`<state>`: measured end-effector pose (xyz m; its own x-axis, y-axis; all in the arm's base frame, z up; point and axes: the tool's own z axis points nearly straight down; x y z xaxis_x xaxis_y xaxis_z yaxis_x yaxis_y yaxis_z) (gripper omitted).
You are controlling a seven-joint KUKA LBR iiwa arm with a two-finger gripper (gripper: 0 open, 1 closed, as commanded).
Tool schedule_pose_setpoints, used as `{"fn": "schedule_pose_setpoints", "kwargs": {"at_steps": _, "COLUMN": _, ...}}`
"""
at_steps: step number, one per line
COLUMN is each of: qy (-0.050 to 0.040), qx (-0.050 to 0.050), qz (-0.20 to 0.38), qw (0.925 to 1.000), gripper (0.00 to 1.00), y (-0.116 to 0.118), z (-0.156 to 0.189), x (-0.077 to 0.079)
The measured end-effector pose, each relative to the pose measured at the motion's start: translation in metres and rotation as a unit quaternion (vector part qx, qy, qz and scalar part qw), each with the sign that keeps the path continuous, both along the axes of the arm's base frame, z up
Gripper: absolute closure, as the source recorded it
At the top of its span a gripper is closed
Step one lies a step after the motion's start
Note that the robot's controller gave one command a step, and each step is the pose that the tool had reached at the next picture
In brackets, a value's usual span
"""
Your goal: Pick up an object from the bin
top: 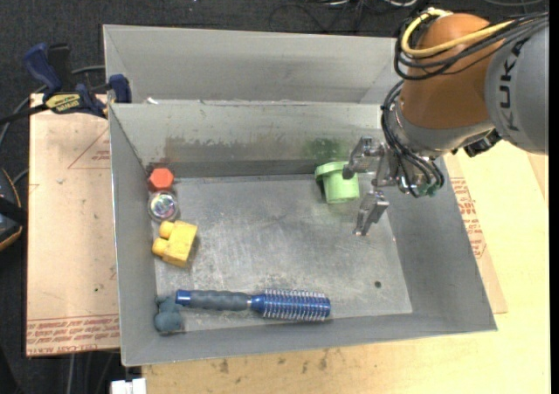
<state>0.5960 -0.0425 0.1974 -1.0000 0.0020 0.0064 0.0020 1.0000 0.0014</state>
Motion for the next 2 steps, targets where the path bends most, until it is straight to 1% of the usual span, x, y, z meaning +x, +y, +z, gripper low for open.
{"fn": "schedule_pose_setpoints", "kwargs": {"at_steps": 1, "qy": -0.0017, "qx": 0.000, "qz": -0.046, "qw": 0.9990, "gripper": 0.00, "y": -0.013, "z": -0.101, "x": 0.040}}
{"fn": "schedule_pose_setpoints", "kwargs": {"at_steps": 2, "qy": -0.0081, "qx": -0.001, "qz": 0.030, "qw": 0.9995, "gripper": 0.00, "y": -0.073, "z": -0.075, "x": 0.056}}
